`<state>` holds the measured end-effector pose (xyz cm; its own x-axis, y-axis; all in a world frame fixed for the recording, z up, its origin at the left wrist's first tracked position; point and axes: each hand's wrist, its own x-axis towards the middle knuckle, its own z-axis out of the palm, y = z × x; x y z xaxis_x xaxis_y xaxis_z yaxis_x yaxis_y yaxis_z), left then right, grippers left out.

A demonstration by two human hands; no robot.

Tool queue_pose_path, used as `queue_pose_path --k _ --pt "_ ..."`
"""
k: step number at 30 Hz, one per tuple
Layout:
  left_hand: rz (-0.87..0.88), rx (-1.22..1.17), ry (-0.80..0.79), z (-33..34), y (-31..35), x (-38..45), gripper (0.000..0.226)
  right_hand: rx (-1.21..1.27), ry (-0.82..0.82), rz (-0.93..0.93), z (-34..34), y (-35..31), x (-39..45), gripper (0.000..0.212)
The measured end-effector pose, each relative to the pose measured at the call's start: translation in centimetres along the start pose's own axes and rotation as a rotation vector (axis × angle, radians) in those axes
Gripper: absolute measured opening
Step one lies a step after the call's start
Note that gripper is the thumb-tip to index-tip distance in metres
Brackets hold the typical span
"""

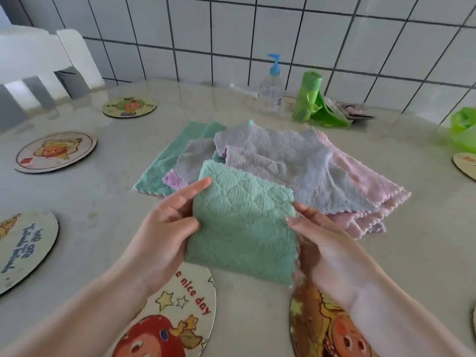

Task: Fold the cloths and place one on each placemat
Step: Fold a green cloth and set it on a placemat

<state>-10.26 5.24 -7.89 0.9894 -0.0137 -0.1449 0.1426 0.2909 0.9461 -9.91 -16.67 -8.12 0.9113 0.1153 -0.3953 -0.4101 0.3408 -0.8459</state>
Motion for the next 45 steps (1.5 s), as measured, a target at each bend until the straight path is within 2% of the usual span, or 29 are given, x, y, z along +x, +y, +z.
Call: queue_pose_path --k 4,9,11,15,18,22,27,30,32,37,42,45 --pt "-0.062 0.010 0.064 -0.3 3.0 1.0 0.063 0.193 -0.108 0.174 2.0 -2.6 1.0 0.029" --pt "-0.134 0.039 0.132 -0.8 8.5 -0.2 0.060 0.105 -0.096 0.157 6.1 -6.6 0.1 0.029" --pt "-0.156 0.057 0.144 -1.2 10.6 -0.9 0.058 0.014 -0.113 0.096 7.9 -8.0 -0.6 0.031" --pt "-0.156 0.055 0.143 -2.5 13.7 -1.7 0.051 -0.453 -0.239 -0.074 10.8 -10.3 -1.8 0.046" --pt "-0.124 0.073 0.136 -4.3 15.2 -1.3 0.052 -0.706 -0.291 -0.185 13.2 -11.3 -1.3 0.055" --pt "-0.112 0.103 0.138 -8.1 16.4 0.9 0.048 -0.725 -0.264 -0.211 17.1 -10.7 1.3 0.040" --pt "-0.084 0.325 0.052 -15.0 18.3 6.6 0.045 -0.771 -0.191 -0.174 22.9 -8.6 7.6 0.040" --pt "-0.084 0.599 -0.043 -19.3 19.2 11.0 0.054 -0.818 -0.171 -0.161 26.2 -7.7 12.0 0.048" --pt "-0.091 0.699 -0.095 -22.2 19.5 14.3 0.060 -0.830 -0.208 -0.145 28.2 -7.3 15.1 0.056" --pt "-0.130 0.756 -0.163 -27.5 19.7 22.7 0.056 -0.853 -0.197 -0.083 31.8 -6.3 23.4 0.066" --pt "-0.107 0.791 -0.197 -30.1 20.0 30.9 0.058 -0.881 -0.187 -0.002 34.3 -6.5 31.7 0.081" --pt "-0.110 0.773 -0.201 -31.4 19.6 35.5 0.060 -0.882 -0.159 0.005 35.3 -6.6 36.2 0.082"
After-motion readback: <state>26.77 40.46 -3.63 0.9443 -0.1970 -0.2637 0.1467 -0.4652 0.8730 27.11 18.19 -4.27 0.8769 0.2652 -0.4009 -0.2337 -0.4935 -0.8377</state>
